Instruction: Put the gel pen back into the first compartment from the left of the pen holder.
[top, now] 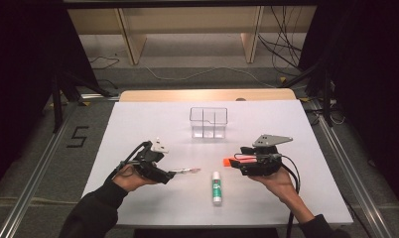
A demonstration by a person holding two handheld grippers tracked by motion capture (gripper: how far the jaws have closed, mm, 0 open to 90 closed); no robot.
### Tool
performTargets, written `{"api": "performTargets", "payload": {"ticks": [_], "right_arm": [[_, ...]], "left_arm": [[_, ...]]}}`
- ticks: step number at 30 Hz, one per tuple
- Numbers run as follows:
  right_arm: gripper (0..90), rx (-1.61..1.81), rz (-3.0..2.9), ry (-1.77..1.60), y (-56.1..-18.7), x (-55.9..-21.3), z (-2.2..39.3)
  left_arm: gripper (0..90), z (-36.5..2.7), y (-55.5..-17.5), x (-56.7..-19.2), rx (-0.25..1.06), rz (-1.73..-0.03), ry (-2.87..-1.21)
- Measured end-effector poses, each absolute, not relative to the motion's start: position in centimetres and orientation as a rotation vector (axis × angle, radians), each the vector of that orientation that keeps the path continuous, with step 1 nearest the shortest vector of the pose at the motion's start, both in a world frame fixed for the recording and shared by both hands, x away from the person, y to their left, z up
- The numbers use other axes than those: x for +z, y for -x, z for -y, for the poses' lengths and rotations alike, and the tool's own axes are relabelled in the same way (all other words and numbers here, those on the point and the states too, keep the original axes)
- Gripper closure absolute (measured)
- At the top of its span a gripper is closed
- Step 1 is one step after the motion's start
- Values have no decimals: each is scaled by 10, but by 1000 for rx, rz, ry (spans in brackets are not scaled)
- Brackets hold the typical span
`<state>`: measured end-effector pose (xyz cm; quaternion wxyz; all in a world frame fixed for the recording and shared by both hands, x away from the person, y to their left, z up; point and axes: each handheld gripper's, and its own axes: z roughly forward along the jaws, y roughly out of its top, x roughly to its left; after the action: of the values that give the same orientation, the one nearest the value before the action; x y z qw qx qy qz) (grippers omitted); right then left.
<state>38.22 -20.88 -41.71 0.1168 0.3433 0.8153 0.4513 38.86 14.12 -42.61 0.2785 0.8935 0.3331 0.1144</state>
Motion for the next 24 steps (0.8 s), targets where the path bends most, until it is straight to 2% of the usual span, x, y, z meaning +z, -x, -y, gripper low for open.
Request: {"api": "performTargets", "payload": {"ticks": [15, 24], "right_arm": [[350, 1313, -2402, -994, -382, -418, 205], [350, 1313, -2404, -989, -382, -418, 205]], "left_arm": [[301, -121, -413, -440, 280, -768, -2599], [373, -115, -420, -448, 208, -740, -2669]]}}
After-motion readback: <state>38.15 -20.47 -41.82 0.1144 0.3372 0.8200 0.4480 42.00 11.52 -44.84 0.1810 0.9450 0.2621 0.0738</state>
